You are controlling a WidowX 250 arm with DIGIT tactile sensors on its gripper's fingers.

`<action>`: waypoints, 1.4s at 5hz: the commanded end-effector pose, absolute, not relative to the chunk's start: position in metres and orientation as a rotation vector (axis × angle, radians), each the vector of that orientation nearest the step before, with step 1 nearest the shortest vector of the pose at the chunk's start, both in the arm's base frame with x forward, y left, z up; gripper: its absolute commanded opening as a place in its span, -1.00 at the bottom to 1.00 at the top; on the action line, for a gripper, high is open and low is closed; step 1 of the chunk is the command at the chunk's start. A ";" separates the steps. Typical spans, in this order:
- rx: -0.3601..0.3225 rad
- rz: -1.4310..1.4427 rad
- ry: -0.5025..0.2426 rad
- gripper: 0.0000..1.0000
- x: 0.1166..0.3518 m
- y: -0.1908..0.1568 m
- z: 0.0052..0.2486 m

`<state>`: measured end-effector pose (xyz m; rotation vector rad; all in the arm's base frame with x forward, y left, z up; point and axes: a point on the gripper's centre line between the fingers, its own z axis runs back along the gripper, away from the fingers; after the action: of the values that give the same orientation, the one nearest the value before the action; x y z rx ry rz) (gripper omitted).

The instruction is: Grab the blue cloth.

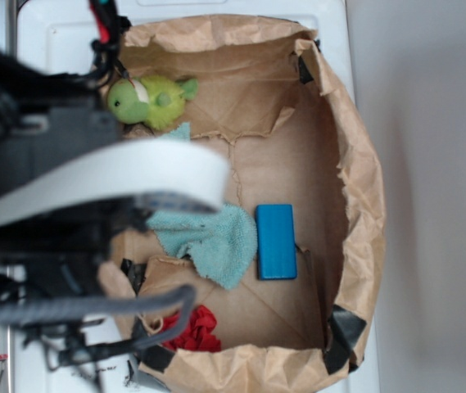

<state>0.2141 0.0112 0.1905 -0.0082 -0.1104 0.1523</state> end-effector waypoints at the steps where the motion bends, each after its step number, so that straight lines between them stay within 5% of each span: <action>1: -0.070 0.151 -0.112 1.00 0.248 0.023 0.182; 2: -0.065 0.148 -0.073 1.00 0.257 0.028 0.167; 4: -0.063 0.030 -0.138 1.00 0.263 0.020 0.151; 7: -0.063 0.030 -0.138 1.00 0.263 0.020 0.151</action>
<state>0.2611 0.0195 0.1421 -0.0644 -0.1018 0.0277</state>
